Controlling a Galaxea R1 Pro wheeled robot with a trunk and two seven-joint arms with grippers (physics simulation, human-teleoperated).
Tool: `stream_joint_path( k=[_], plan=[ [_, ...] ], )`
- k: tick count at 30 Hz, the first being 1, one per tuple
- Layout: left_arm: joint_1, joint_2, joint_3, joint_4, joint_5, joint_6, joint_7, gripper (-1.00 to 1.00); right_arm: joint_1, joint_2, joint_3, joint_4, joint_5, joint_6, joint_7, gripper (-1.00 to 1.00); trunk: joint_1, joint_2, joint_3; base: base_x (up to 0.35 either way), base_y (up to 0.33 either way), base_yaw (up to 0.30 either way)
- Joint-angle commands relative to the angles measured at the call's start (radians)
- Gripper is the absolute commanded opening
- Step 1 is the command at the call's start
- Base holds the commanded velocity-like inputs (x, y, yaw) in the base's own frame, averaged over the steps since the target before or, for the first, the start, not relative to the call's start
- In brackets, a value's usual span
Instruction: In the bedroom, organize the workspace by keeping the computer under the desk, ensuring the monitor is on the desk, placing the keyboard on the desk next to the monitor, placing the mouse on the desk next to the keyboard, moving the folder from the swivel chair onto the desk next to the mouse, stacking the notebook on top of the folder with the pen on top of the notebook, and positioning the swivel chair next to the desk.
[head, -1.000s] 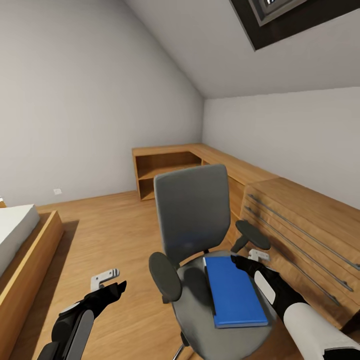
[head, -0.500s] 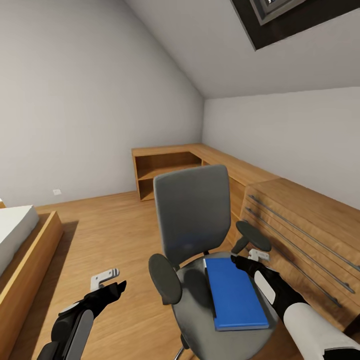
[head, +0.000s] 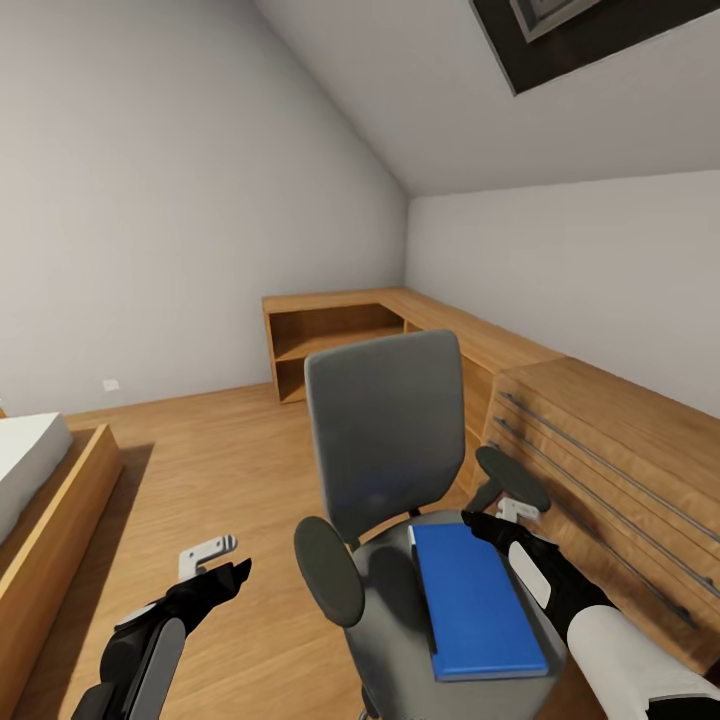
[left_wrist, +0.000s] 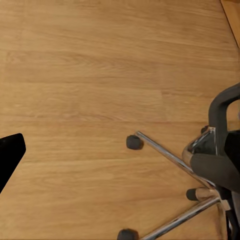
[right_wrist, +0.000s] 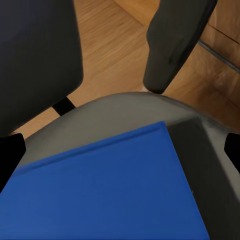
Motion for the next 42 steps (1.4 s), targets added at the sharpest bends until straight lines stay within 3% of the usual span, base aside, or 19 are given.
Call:
stream_joint_path(
  k=[1,35,42],
  plan=[
    [-0.001,-0.001,0.001,-0.002,0.011,0.005,0.008,1.0,0.0,-0.001,0.005,-0.001,-0.004,0.004,-0.001,1.0,0.004,-0.008,-0.004,0.003,0.0,0.0],
    [-0.001,-0.001,0.001,-0.004,0.009,0.005,0.009,1.0,0.0,-0.001,0.004,-0.001,-0.004,0.005,0.0,1.0,0.134,-0.246,-0.111,0.0,0.0,0.0],
    [-0.001,-0.001,0.001,-0.003,0.008,0.007,0.009,1.0,0.0,-0.001,0.004,-0.001,-0.004,0.005,0.0,1.0,0.134,-0.246,-0.111,0.0,0.0,0.0]
  ],
)
